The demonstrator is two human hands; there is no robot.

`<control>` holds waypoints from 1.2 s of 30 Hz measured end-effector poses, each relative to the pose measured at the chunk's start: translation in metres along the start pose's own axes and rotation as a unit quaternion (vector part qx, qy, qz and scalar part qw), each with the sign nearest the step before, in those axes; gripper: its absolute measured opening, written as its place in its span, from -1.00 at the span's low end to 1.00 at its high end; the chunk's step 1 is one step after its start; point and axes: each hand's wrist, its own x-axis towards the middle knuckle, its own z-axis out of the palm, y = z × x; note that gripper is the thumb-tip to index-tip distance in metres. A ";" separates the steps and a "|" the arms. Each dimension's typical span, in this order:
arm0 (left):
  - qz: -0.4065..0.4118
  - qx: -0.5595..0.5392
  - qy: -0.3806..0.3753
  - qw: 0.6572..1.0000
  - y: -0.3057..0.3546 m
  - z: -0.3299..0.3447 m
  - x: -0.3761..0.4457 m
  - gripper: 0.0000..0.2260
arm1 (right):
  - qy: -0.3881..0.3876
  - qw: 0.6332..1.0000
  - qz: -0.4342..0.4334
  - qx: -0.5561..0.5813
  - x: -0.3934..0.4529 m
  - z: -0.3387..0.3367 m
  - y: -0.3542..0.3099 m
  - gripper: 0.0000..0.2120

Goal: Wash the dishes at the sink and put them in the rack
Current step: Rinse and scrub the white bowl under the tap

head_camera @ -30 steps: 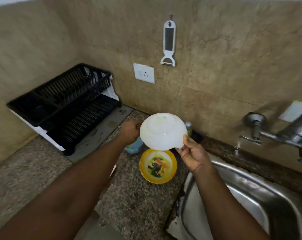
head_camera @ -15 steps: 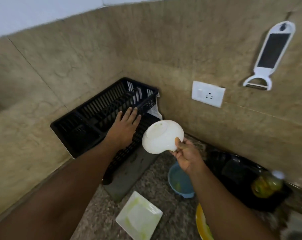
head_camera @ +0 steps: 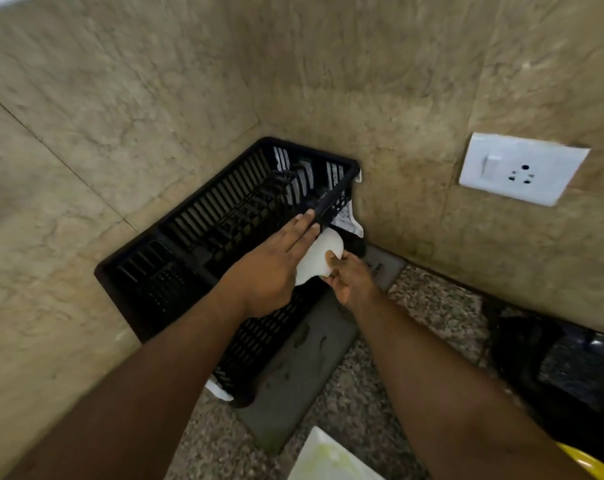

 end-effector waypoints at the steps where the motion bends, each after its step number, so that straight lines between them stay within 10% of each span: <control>1: -0.005 -0.013 -0.002 1.000 0.000 -0.001 0.000 -0.30 | -0.005 1.000 0.006 -0.005 0.008 0.004 0.003 -0.68; 11: -0.021 -0.044 -0.023 0.999 0.002 -0.004 0.004 -0.16 | 0.064 0.972 -0.034 -0.223 0.080 0.020 0.005 -0.68; 14: -0.024 -0.045 -0.029 0.998 0.004 -0.007 0.003 -0.14 | 0.060 0.933 -0.060 -0.350 0.120 0.013 0.015 -0.26; 17: -0.022 -0.038 -0.030 0.999 0.005 -0.008 0.003 -0.15 | 0.045 0.851 -0.099 -0.513 0.119 0.020 0.015 0.16; 24: -0.021 -0.045 -0.026 0.998 0.004 -0.006 0.004 -0.17 | 0.062 0.636 -0.195 -0.744 0.124 0.023 0.039 0.03; 32: -0.022 -0.029 -0.029 0.999 0.004 -0.004 0.005 -0.18 | 0.039 0.588 -0.206 -0.781 0.208 -0.012 0.076 -0.09; 36: -0.030 -0.029 -0.029 0.999 0.009 -0.007 0.005 -0.20 | 0.050 0.649 -0.200 -0.732 0.115 -0.004 0.057 -0.06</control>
